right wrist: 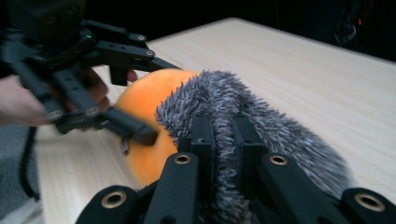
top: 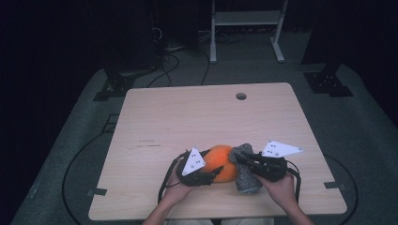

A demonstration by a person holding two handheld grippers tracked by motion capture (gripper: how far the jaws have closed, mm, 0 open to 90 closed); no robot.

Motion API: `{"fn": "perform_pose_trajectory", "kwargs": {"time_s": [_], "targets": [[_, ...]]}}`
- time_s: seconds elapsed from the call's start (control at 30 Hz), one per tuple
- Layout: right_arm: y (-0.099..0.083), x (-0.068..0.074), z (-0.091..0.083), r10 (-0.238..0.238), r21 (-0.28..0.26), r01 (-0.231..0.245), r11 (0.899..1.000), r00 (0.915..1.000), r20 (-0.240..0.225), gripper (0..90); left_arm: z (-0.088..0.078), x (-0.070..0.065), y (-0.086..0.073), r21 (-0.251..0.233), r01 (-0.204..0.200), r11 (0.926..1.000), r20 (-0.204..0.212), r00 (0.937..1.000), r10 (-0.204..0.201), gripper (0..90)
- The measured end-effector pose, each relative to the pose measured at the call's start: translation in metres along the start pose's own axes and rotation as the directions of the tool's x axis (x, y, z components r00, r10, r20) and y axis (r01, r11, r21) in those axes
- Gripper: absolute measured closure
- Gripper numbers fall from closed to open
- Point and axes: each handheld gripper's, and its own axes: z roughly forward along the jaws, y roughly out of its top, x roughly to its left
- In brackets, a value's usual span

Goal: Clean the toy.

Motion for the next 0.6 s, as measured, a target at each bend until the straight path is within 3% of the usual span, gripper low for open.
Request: {"fn": "perform_pose_trajectory", "kwargs": {"time_s": [0.07, 0.1, 0.17, 0.27, 0.33, 0.37, 0.43, 0.53, 0.6], "targets": [[-0.005, -0.001, 0.007, 0.008, 0.029, -0.007, 1.0, 0.9999, -0.014, 81.1, 0.001, 0.0, -0.002, -0.002, 0.01, 0.9999, 0.017, 0.9998, -0.01, 20.9], [-0.006, 0.001, 0.009, 0.005, 0.03, -0.004, 1.0, 0.9997, -0.024, 81.1, -0.003, 0.007, 0.001, 0.005, 0.074, 0.9973, 0.053, 0.9959, -0.074, 15.9], [-0.005, 0.007, 0.01, -0.013, 0.036, 0.015, 0.999, 0.9989, -0.045, 81.1, -0.008, 0.015, 0.001, -0.016, 0.145, 0.9893, 0.072, 0.9871, -0.143, 11.7], [-0.006, 0.011, 0.012, -0.038, 0.043, 0.041, 0.998, 0.9978, -0.055, 81.1, -0.01, 0.016, -0.004, 0.026, 0.129, 0.9913, 0.068, 0.9891, -0.131, 23.7], [-0.008, 0.005, 0.01, -0.011, 0.057, 0.014, 0.998, 0.9989, -0.047, 81.1, -0.011, 0.015, -0.005, 0.026, 0.118, 0.9927, 0.07, 0.9903, -0.12, 28.9], [-0.01, 0.001, 0.008, 0.008, 0.063, -0.005, 0.998, 0.9993, -0.036, 81.1, -0.013, 0.012, -0.007, 0.032, 0.1, 0.9945, 0.064, 0.9928, -0.101, 29.6], [-0.014, -0.005, 0.004, 0.041, 0.081, -0.04, 0.996, 0.9991, -0.012, 81.1, -0.014, 0.011, -0.01, 0.029, 0.107, 0.9938, 0.064, 0.992, -0.109, 30.5], [-0.015, -0.009, 0.0, 0.055, 0.09, -0.055, 0.994, 0.9985, 0.009, 81.1, -0.016, 0.009, -0.012, 0.033, 0.091, 0.9953, 0.057, 0.994, -0.093, 31.9], [-0.01, -0.008, -0.004, 0.07, 0.04, -0.069, 0.997, 0.9974, -0.018, 81.1, -0.016, 0.007, -0.012, 0.031, 0.078, 0.9965, 0.053, 0.9954, -0.079, 32.3]]}}
